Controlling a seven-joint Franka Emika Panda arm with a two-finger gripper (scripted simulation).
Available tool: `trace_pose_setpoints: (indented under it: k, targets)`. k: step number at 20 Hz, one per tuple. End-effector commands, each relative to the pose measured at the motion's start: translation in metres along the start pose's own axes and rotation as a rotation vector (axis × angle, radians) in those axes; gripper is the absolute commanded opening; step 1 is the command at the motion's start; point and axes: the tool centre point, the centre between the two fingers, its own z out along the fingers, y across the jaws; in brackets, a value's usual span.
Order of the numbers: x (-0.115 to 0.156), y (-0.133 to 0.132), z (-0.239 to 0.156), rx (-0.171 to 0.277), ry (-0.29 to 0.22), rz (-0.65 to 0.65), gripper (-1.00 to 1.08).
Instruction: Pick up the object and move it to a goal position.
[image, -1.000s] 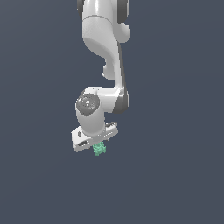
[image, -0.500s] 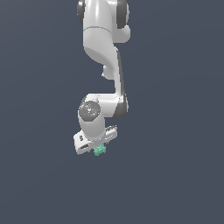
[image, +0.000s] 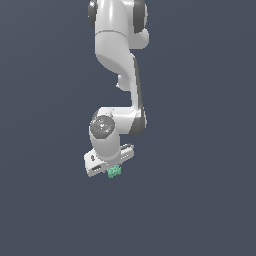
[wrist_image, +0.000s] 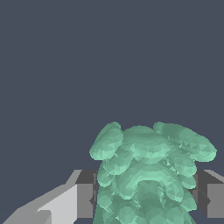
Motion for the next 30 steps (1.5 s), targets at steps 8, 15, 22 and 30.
trace_pose_setpoints:
  k: [8, 15, 22, 30]
  targets:
    - [-0.011, 0.02, -0.011, 0.0, 0.0, 0.0, -1.0]
    - [-0.043, 0.076, -0.042, 0.0, 0.0, 0.0, -1.0]
    - [-0.072, 0.133, -0.073, 0.0, 0.001, 0.0, -1.0]
    - [-0.081, 0.153, -0.083, 0.0, 0.0, 0.0, -1.0]
